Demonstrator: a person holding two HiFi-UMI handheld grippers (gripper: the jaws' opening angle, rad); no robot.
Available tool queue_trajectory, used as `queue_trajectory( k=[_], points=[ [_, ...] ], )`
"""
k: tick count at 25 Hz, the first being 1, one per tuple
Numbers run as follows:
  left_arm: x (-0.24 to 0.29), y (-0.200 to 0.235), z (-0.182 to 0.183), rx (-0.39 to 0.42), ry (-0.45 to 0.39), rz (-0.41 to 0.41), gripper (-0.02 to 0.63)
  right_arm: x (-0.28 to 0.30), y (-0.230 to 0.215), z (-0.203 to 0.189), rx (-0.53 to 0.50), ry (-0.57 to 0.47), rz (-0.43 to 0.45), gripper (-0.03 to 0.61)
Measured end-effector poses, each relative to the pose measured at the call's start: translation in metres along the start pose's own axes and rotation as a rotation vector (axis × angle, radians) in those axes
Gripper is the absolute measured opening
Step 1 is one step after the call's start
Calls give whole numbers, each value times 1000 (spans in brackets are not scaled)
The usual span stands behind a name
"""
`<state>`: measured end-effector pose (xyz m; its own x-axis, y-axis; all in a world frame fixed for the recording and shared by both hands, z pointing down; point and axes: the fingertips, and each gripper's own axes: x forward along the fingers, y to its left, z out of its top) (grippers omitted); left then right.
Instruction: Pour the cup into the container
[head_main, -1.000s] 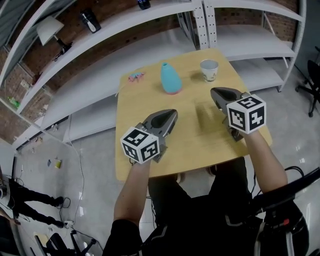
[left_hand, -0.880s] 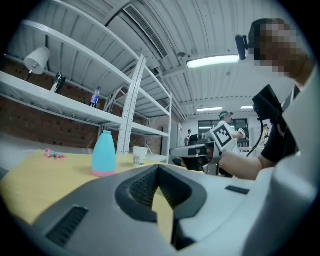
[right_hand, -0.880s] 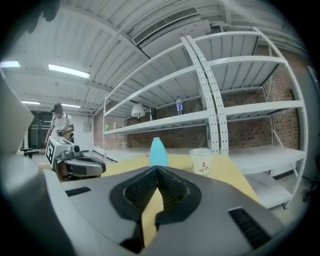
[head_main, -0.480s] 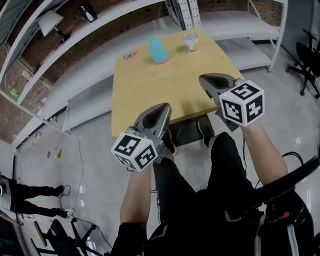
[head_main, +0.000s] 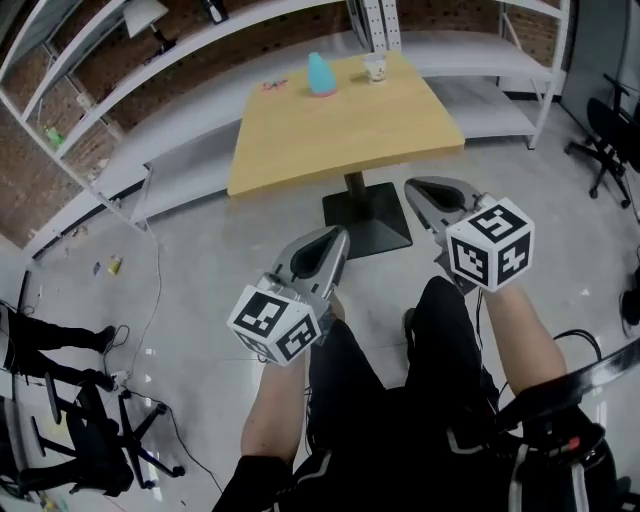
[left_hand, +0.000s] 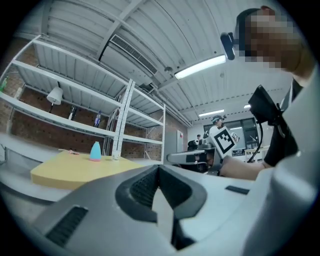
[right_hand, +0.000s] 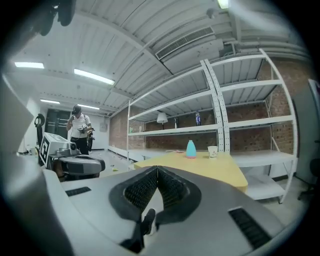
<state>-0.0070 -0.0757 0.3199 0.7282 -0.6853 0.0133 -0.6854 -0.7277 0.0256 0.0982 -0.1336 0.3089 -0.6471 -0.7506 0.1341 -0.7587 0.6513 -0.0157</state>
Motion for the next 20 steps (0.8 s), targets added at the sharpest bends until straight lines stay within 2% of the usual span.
queue_trajectory(
  k=[2,9,20],
  points=[
    [-16,-29,-1,-18,5,-1,-2,-34,14,-1,-2,-8,-11,2],
    [-78,-138,1,13,11,-10,-2,-144,66,-13,9,-31,-35,2],
    [-214,-304,-12,-12,-1,32,-2,-315,195,-43,15,-7,-14,2]
  ],
)
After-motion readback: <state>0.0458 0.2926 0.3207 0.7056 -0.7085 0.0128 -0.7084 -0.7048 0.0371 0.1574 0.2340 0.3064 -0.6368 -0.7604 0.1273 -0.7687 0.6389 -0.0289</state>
